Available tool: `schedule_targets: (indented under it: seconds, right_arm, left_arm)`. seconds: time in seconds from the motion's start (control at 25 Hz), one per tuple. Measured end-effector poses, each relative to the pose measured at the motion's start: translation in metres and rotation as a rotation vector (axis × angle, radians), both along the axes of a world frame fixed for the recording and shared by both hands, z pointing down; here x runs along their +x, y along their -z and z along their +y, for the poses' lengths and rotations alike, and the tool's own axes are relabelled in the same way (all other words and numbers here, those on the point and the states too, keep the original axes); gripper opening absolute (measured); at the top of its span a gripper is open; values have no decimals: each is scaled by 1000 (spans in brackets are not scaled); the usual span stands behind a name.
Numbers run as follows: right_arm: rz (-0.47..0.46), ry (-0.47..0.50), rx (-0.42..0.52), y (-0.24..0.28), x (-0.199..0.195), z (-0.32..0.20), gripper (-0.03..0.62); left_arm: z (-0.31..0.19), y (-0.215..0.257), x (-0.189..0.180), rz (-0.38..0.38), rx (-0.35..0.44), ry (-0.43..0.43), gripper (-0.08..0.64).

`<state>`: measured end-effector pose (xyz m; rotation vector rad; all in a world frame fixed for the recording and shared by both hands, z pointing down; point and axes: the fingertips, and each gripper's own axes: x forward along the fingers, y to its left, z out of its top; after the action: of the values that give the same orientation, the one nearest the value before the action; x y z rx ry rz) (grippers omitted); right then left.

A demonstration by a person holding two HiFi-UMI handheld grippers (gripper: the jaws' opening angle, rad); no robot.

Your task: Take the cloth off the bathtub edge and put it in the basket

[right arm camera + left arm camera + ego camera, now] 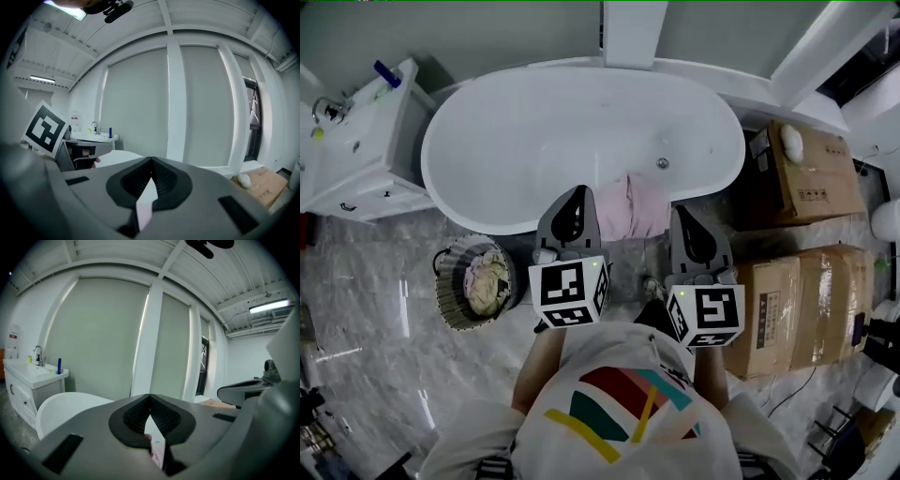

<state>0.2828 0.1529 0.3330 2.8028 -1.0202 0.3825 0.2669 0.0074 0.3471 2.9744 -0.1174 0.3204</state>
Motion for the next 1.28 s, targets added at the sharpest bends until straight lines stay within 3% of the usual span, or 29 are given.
schedule_targets:
  seconds: [0.28, 0.6, 0.96, 1.28]
  right_arm:
    - [6, 112, 52, 2, 25, 22, 11]
    - [7, 148, 80, -1, 50, 51, 11]
    - [0, 192, 104, -4, 66, 80, 12]
    - [-70, 213, 164, -18, 81, 78, 12]
  left_arm:
    - [29, 26, 6, 20, 101, 95, 18]
    - [46, 24, 12, 4, 123, 203, 18]
    - [69, 15, 24, -2, 111, 287, 20]
    - [69, -5, 22, -42, 73, 297, 20]
